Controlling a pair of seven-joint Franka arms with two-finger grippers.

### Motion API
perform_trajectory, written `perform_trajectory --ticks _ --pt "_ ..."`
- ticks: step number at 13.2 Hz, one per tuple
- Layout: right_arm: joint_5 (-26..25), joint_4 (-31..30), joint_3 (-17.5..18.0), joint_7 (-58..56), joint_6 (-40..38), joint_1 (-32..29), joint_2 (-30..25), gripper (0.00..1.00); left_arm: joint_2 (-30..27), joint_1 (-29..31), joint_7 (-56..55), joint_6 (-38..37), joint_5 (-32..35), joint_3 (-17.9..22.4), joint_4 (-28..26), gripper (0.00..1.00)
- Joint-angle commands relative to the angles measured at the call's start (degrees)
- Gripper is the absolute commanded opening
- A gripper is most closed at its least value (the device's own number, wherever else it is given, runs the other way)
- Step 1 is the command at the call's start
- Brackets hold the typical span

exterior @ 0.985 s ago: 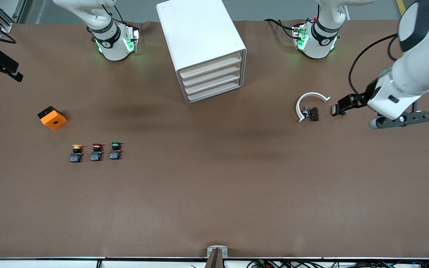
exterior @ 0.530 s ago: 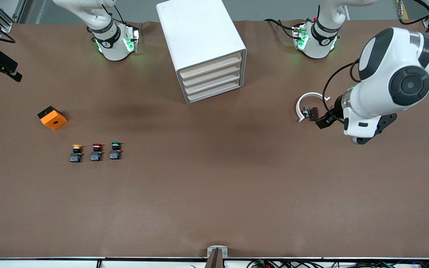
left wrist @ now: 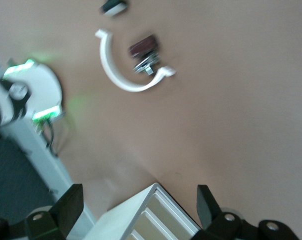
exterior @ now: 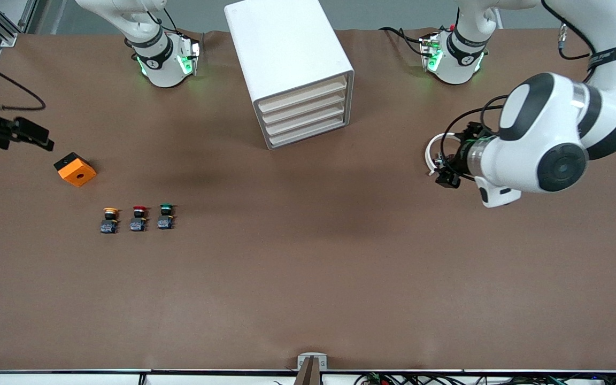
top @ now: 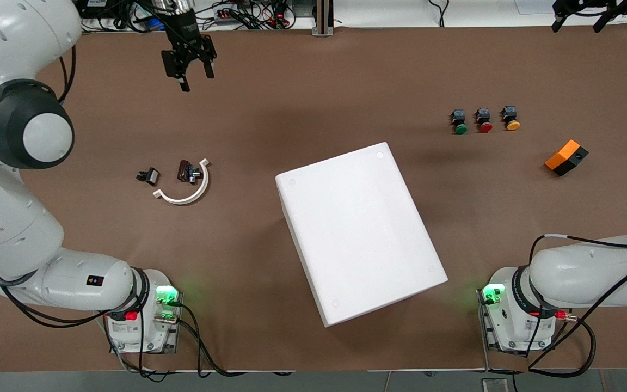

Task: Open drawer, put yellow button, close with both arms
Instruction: 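Reach the left gripper to the top drawer while the right gripper reaches the yellow button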

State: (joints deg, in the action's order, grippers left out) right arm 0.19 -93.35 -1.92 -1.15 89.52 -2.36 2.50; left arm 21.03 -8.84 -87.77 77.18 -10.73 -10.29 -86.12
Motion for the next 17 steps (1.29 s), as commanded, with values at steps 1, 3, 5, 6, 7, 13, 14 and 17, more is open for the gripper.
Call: perform_trajectory --ticks 1,3,5,6,7,13,14,17 --pt "-0.63 4.57 0.69 -0.26 -1.28 -1.33 5.4 1.0 4.18 -1.18 -14.12 -3.0 -6.63 0.09 2.18 1.0" --pt "-0.46 3.71 0.69 -0.52 2.91 -1.33 5.59 1.0 5.94 -0.92 -23.97 -4.3 -16.03 0.09 1.31 1.0" --pt "-0.28 -0.32 0.6 -1.23 7.22 -1.77 6.11 1.0 9.36 -2.4 -29.28 -7.64 -24.39 0.0 1.57 1.0" --pt "-0.37 -3.74 0.52 -1.23 11.34 -2.03 6.29 1.0 10.6 -3.71 -30.34 -7.92 -26.08 0.0 1.66 1.0" --pt "-0.37 -8.04 0.6 -1.31 17.12 -2.99 6.55 1.0 12.0 -4.77 -32.27 -7.92 -26.71 0.0 1.66 1.0" --pt "-0.37 -17.57 0.52 -3.69 39.48 -4.14 16.11 1.0 22.03 -8.64 -45.28 -5.99 -40.32 0.09 3.68 0.93" --pt "-0.37 -17.57 0.52 -4.12 40.37 -4.4 17.44 1.0 22.47 -10.22 -46.86 -4.94 -41.47 0.18 3.68 0.81" --pt "-0.37 -18.8 0.52 -4.48 43.7 -5.28 19.82 1.0 24.14 -12.42 -51.26 -2.92 -44.98 0.18 3.77 0.79"
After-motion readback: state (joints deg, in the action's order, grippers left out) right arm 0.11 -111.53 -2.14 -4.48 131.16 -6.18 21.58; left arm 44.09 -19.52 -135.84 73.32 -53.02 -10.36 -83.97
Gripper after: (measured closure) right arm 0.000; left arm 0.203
